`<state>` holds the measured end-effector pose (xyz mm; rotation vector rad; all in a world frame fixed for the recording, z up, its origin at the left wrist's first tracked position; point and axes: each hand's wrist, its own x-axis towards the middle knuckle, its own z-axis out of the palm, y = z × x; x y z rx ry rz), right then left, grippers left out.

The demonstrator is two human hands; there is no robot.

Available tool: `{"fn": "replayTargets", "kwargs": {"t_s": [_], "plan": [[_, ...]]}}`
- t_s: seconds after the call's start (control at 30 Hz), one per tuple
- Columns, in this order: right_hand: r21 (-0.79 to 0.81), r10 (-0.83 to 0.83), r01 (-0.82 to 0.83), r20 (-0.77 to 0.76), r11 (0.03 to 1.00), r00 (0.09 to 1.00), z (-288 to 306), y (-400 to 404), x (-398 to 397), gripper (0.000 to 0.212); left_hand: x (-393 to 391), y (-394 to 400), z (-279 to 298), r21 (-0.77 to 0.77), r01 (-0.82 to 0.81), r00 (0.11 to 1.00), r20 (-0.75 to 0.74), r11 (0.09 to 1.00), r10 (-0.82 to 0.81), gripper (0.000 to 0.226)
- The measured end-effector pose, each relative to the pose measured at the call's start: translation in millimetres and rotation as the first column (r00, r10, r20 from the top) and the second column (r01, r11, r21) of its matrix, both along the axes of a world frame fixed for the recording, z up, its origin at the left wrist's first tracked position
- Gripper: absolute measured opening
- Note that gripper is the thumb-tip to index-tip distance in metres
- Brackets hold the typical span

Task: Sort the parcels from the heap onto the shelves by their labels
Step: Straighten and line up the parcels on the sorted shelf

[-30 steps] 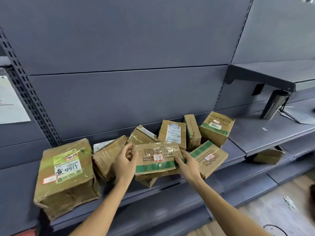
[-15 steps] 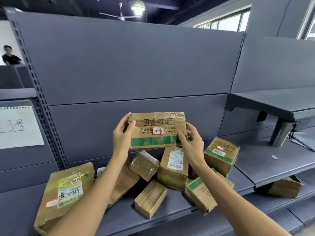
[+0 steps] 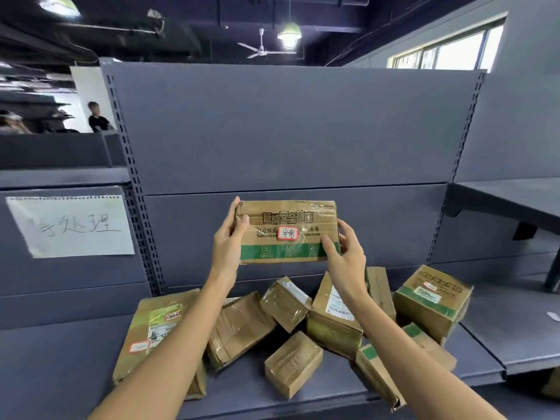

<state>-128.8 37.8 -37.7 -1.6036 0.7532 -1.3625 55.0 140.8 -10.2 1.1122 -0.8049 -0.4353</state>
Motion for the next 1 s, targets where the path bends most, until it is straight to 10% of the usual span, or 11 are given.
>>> {"fn": "replayTargets", "kwargs": {"t_s": [0.5,1.0], "plan": [[0.007,0.585,-0.586,-0.055,0.81,0.809,-14.6,217.0,225.4,0.039,129.2,308.9,-17.3,0.006,-0.615,0.787,-0.062,0.789,0.614,0.041],[-0.063,0.942,-0.948,-0.109,0.313,0.318,-10.3,589.5,425.9,0.042,222.2,702.4,-33.6,-0.087,-0.953,0.302,-0.161,0.292,0.94,0.042]]}}
